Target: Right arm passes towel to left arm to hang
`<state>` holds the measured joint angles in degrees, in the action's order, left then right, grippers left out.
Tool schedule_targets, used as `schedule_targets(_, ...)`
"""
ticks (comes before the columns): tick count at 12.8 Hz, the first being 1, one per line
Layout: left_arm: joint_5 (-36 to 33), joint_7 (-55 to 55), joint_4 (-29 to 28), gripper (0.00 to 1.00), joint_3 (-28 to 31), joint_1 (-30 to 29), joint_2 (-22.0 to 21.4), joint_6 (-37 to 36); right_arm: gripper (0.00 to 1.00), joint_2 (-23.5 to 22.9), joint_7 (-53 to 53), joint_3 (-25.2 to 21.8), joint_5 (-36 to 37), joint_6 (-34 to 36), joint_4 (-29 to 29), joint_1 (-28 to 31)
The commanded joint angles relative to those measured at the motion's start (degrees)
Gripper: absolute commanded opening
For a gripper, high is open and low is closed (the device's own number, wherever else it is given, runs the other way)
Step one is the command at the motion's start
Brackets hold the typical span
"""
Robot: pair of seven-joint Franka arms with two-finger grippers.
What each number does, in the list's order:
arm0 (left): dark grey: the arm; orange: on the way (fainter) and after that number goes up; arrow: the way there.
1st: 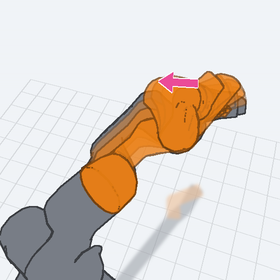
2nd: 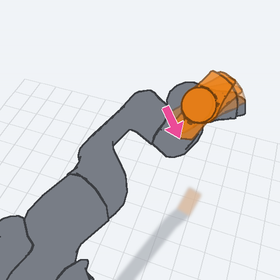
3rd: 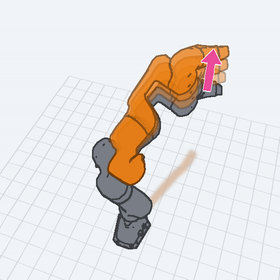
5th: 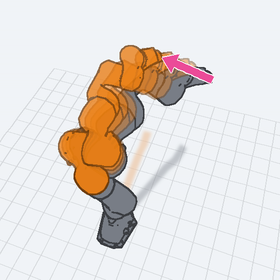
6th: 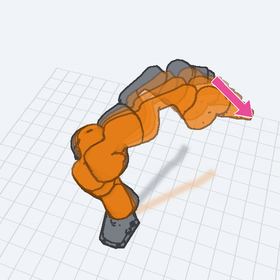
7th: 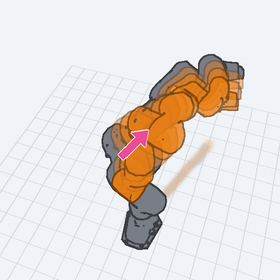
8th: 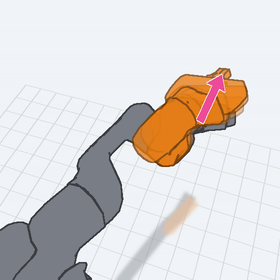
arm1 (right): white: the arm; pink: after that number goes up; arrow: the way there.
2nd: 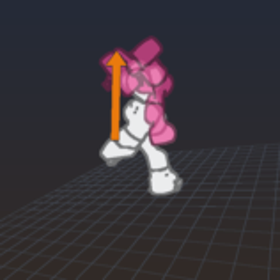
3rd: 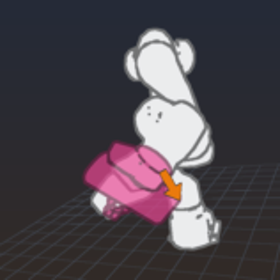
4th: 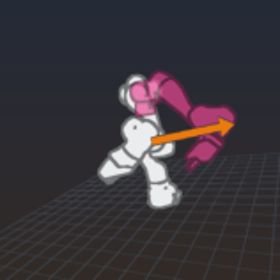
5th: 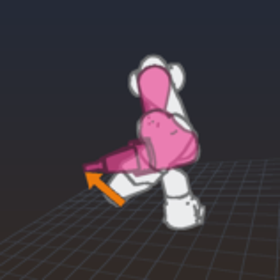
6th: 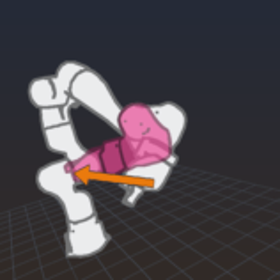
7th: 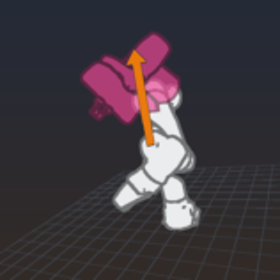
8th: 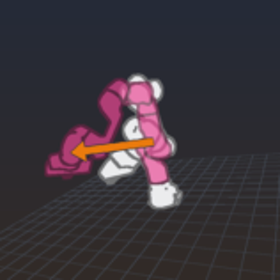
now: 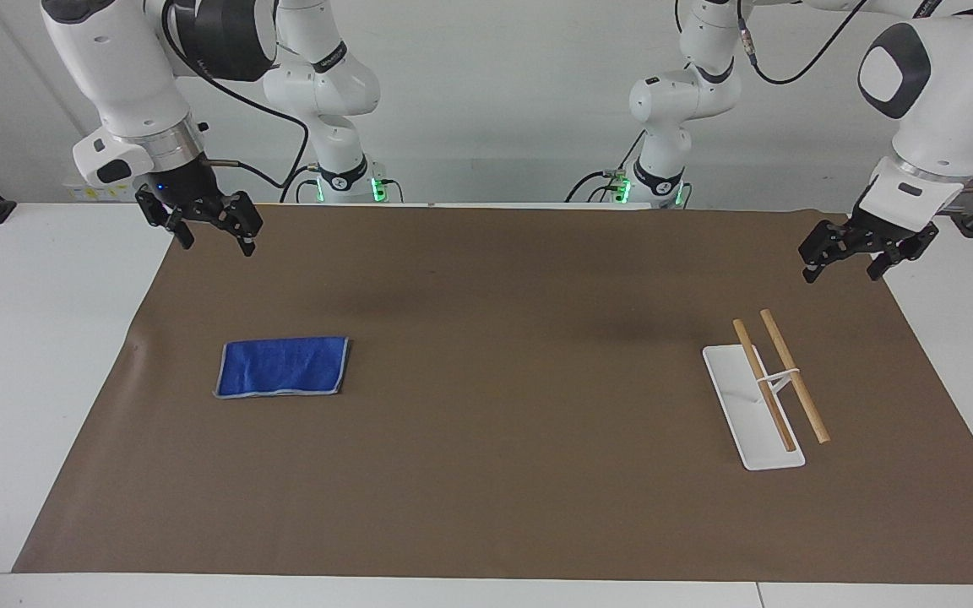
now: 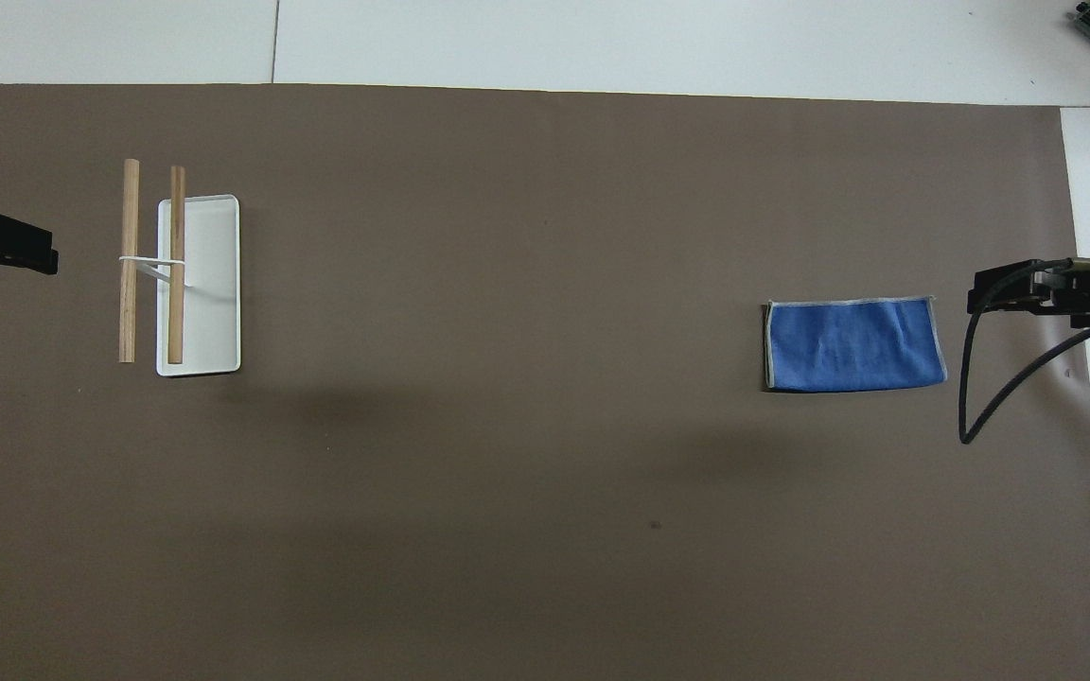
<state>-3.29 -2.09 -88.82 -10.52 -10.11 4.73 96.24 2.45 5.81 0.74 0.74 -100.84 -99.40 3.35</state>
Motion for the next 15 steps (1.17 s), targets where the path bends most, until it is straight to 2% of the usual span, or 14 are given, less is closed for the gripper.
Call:
schedule_targets(1,0.4,0.3,-1.8,1.0,0.0,-0.3,-1.6,0.4,1.0,0.6,-1.5,0.3,-0.2,-5.1,-5.3,0.8)
schedule_targets(4,0.4,0.3,-1.8,1.0,0.0,-0.3,-1.6,0.4,1.0,-0.4,-1.8,0.3,-0.2,-10.2,-9.7,0.7)
schedule_targets(8,0.4,0.3,-1.8,1.0,0.0,-0.3,-1.6,0.4,1.0,-5.8,-6.7,0.3,-0.2,-16.3,-11.5,1.0)
schedule_targets(11,0.4,0.3,-1.8,1.0,0.0,-0.3,-1.6,0.4,1.0,-8.3,-7.7,0.3,-0.2,-25.9,-16.2,1.4)
schedule_targets(15,0.4,0.3,-1.8,1.0,0.0,-0.3,-1.6,0.4,1.0,-12.5,-7.7,0.3,-0.2,-33.5,-19.2,1.5)
